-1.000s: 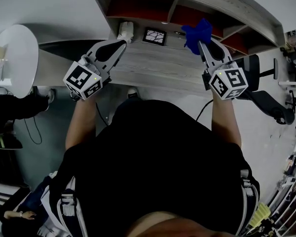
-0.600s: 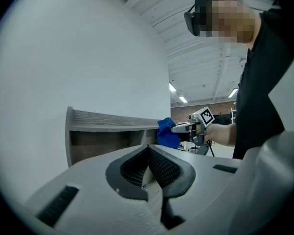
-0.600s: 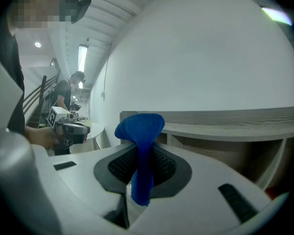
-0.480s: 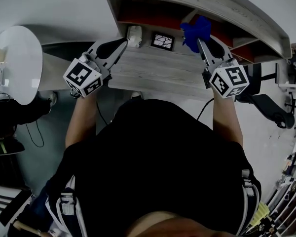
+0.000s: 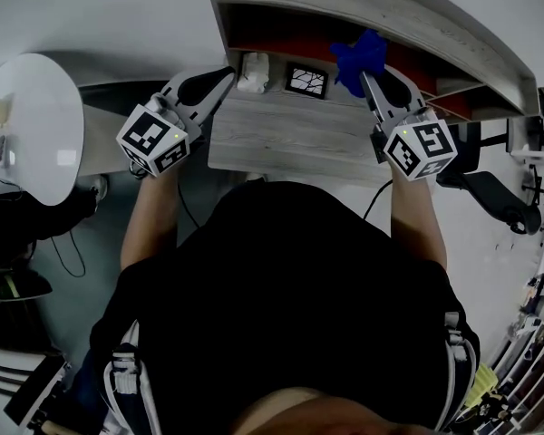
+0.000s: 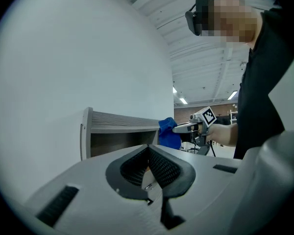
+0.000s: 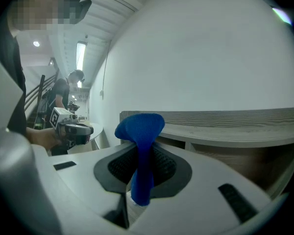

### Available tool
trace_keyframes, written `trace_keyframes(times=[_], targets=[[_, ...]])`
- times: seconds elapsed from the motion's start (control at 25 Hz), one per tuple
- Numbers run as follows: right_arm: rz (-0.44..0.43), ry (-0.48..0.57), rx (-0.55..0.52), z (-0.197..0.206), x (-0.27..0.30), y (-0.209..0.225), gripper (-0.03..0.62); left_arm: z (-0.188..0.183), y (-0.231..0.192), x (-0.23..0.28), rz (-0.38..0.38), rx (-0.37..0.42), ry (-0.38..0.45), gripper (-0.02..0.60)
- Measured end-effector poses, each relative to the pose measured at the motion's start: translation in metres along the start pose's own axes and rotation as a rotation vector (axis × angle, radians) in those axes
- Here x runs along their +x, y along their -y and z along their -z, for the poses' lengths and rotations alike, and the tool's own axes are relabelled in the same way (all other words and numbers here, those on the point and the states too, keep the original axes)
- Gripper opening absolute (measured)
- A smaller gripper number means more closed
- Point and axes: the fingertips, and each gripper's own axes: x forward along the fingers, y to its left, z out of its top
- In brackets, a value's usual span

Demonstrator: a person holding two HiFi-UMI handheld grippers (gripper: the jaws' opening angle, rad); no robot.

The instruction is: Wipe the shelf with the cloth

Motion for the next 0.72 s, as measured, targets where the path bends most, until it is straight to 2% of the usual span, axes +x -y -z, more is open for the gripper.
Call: trace_keyframes(times=[0.36, 0.72], targets=[[0.019, -0.006, 0.004, -0.009, 0.025, -0.013, 0.058, 0.008, -0.027, -0.002, 0.043, 0.011, -0.039, 0.017], [0.035, -0.006, 0.006, -0.017, 0.045, -0.022, 0.058, 0.008, -0.049, -0.004, 0.070, 0.003, -0.043, 0.017]])
